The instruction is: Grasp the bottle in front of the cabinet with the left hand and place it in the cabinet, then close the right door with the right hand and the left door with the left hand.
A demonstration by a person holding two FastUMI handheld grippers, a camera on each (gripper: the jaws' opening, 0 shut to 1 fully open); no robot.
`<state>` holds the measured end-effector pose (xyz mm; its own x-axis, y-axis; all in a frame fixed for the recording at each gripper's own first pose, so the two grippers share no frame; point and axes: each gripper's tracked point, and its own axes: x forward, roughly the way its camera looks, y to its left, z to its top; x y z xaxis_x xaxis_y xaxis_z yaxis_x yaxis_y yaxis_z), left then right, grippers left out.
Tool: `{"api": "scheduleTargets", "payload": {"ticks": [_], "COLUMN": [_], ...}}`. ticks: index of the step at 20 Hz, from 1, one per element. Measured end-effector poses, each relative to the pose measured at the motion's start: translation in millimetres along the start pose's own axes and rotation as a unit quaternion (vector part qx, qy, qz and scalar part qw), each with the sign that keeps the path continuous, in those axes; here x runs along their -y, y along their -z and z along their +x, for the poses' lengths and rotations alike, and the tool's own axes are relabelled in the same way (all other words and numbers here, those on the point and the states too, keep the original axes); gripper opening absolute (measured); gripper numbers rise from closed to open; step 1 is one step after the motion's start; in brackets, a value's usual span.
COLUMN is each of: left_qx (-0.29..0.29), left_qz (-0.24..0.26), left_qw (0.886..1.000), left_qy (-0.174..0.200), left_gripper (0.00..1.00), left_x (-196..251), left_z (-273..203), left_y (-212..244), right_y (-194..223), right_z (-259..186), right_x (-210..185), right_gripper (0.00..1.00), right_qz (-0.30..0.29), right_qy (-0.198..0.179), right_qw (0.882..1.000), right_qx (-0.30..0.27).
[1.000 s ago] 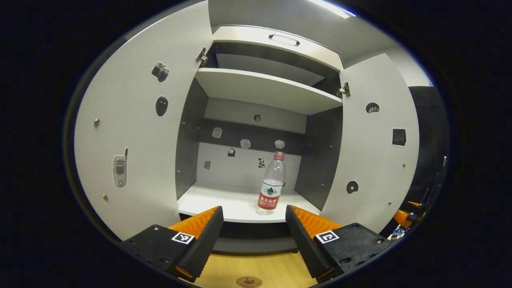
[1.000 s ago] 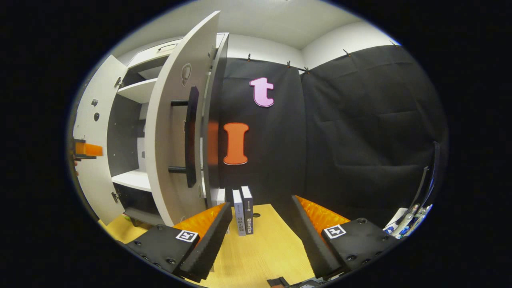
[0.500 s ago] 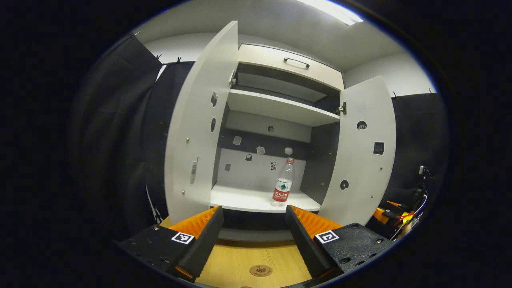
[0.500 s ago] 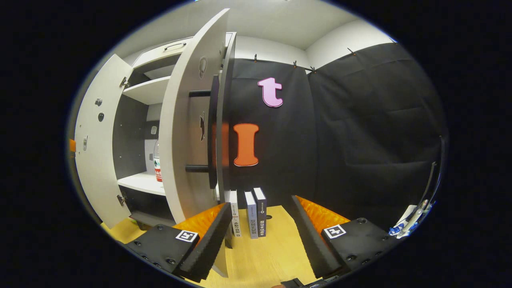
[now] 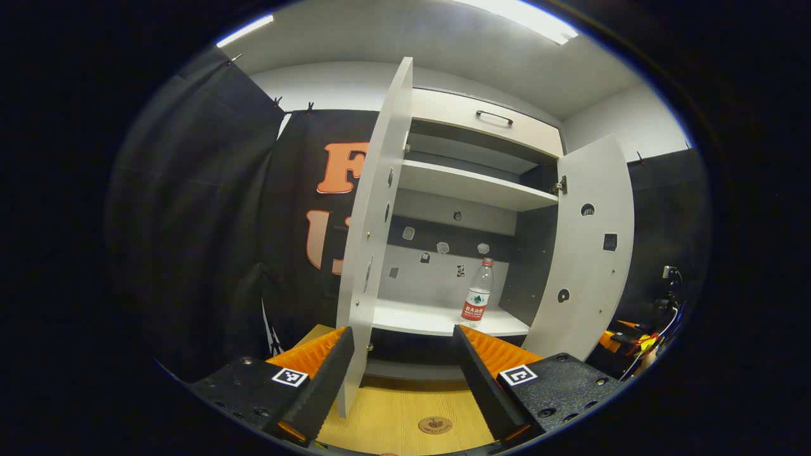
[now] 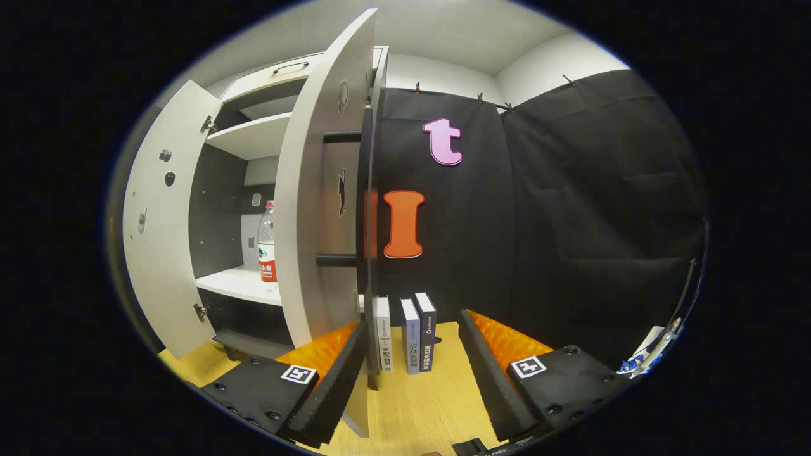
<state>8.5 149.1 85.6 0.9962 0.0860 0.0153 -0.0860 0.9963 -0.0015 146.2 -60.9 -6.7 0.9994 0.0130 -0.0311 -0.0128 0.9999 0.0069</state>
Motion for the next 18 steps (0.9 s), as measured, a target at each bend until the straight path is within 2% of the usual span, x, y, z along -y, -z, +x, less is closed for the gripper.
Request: {"api": "scheduleTargets", "payload": {"ticks": [3,8,9,10,12,18], "left_qx": [0.0,-0.002,-0.004,-0.005,-0.005,-0.004], "left_qz": [0.003,0.001,-0.003,-0.004,0.0,0.001], "left_qw": [1.0,0.999,0.999,0.999,0.998,0.997], "left_qy": [-0.019,-0.038,-0.041,-0.045,-0.056,-0.073], "left_gripper": [0.95,0.95,0.95,0.94,0.94,0.95], "left_x": [-17,-35,-38,-42,-47,-58], "left_z": [-2,-3,-4,-3,6,8], "left_y": [1,4,6,7,11,14], "right_y": [-1,-1,0,1,1,1], "right_z": [-2,0,1,3,8,20], "right_x": [-15,-63,-72,-80,-94,-110], "right_gripper": [0.95,0.95,1.0,0.95,0.95,0.95], "right_qz": [-0.004,-0.002,0.002,0.006,0.009,0.0], "right_qy": [-0.012,-0.055,-0.062,-0.071,-0.089,-0.104], "right_qw": [1.0,0.998,0.998,0.997,0.996,0.995], "right_qx": [-0.002,-0.003,-0.004,-0.005,-0.005,-0.005]}}
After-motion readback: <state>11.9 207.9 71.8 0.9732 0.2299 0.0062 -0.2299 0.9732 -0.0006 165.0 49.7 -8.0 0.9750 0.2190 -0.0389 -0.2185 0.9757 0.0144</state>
